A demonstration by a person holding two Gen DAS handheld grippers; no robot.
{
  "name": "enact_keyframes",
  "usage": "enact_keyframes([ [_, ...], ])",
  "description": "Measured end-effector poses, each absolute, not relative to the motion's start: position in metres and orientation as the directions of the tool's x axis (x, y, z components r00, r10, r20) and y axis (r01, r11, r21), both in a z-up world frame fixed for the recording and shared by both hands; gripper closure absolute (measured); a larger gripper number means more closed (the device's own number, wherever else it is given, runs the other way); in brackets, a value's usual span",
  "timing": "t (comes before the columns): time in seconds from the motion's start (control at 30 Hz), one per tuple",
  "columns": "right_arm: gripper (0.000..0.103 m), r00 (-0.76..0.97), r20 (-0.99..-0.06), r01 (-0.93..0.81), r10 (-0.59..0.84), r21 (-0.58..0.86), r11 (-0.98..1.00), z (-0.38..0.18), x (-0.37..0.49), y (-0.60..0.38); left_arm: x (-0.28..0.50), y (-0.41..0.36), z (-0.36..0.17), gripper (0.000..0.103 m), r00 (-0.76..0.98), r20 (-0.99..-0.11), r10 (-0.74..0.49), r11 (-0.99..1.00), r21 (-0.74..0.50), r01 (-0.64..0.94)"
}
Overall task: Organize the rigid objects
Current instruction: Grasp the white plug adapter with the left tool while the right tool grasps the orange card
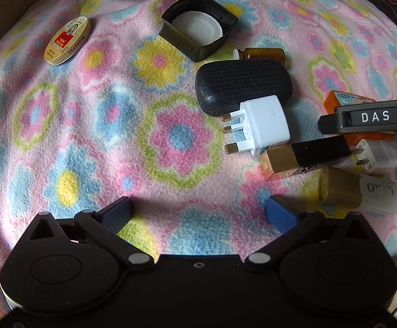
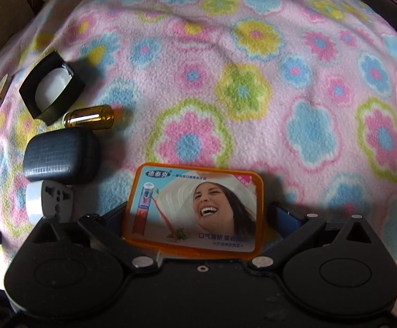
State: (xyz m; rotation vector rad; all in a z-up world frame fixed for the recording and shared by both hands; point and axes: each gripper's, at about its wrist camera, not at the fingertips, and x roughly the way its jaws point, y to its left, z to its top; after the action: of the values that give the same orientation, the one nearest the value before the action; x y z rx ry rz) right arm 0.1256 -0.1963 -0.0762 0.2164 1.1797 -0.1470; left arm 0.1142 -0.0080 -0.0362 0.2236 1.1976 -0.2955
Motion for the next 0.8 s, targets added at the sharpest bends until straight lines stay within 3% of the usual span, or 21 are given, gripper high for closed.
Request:
enact_keyframes([
  [0.13,0.013,0.381,-0.924,0.297,-0.017,0.105,0.949,-0.070,0.128,-0.216,0.117,-0.008,-0.037,0.002,0.327,-0.939,-0.107,0.940,0.012,0.341],
  [0.23,0.013,0.374,-0.927,0.316,-0.023,0.105,0.943,-0.070,0.132,-0.227,0.123,-0.007,-0.036,0.002,0.314,-0.943,-0.110,0.941,0.003,0.339],
  [0.4,0.012,0.390,-0.919,0.240,-0.051,0.048,0.970,-0.075,0.128,-0.220,0.132,0.004,-0.020,0.004,0.309,-0.926,-0.216,0.943,-0.117,0.310],
  [0.53,0.003,0.451,-0.890,0.215,-0.064,0.039,0.976,-0.078,0.117,-0.216,0.141,0.005,-0.006,0.004,0.307,-0.900,-0.310,0.931,-0.222,0.289],
  [0.8,0.000,0.510,-0.855,0.210,-0.095,0.016,0.978,-0.082,0.109,-0.209,0.153,-0.033,-0.010,0.004,0.320,-0.912,-0.257,0.934,-0.149,0.326],
])
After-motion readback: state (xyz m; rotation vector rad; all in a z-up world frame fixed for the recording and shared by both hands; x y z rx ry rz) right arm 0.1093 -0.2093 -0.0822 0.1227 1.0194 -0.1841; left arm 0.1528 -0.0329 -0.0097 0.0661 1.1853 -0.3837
